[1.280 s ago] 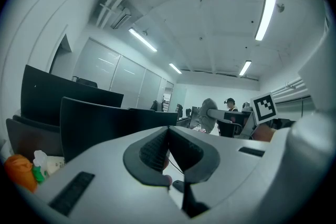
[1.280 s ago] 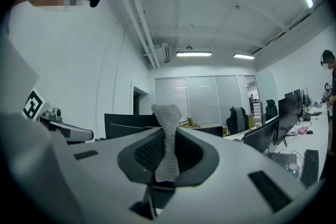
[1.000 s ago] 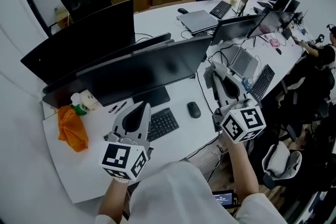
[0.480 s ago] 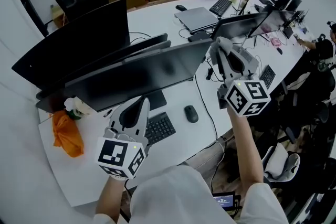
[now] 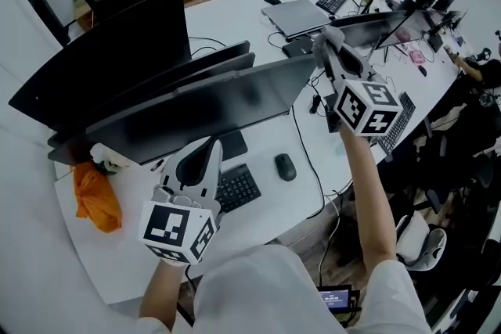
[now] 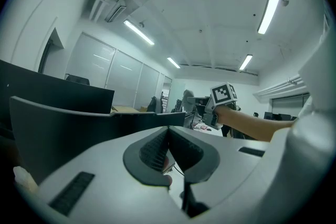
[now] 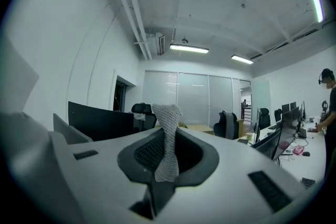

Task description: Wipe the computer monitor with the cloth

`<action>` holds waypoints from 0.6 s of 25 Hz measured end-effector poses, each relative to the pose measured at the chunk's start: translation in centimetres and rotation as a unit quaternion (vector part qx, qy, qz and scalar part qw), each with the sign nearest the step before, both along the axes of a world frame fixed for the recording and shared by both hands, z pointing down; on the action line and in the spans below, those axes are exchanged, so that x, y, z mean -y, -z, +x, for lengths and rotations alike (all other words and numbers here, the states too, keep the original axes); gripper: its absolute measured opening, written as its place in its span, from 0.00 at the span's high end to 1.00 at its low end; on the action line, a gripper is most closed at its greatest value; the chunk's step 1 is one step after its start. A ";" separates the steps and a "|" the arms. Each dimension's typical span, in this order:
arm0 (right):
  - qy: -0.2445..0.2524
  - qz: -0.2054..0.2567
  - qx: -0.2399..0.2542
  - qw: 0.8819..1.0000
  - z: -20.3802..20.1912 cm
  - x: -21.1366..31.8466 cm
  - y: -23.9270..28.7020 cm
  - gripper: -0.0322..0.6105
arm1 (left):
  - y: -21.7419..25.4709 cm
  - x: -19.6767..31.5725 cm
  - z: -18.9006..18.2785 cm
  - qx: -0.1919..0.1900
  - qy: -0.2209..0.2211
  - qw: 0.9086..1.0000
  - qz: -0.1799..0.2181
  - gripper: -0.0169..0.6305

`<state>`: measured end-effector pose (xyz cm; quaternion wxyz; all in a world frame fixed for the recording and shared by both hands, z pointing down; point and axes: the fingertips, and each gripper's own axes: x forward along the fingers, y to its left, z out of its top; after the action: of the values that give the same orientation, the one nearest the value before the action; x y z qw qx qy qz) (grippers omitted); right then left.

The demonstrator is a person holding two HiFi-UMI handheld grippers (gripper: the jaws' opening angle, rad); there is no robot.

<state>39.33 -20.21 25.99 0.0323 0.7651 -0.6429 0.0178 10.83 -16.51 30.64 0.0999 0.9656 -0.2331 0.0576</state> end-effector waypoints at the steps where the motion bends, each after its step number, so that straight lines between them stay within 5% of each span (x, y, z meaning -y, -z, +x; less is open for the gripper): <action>1: -0.002 -0.006 -0.001 1.000 0.4 0.4 -0.3 0.88 | -0.1 0.2 0.1 0.002 0.000 1.000 0.000 0.94; 15: -0.008 -0.104 -0.008 0.995 1.1 2.5 -5.1 0.88 | -1.1 1.2 0.6 0.003 0.003 1.000 -0.016 0.95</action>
<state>40.48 -22.76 31.06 0.1167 0.7630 -0.6309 0.0783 11.47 -17.71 31.70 0.1147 0.9631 -0.2350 0.0641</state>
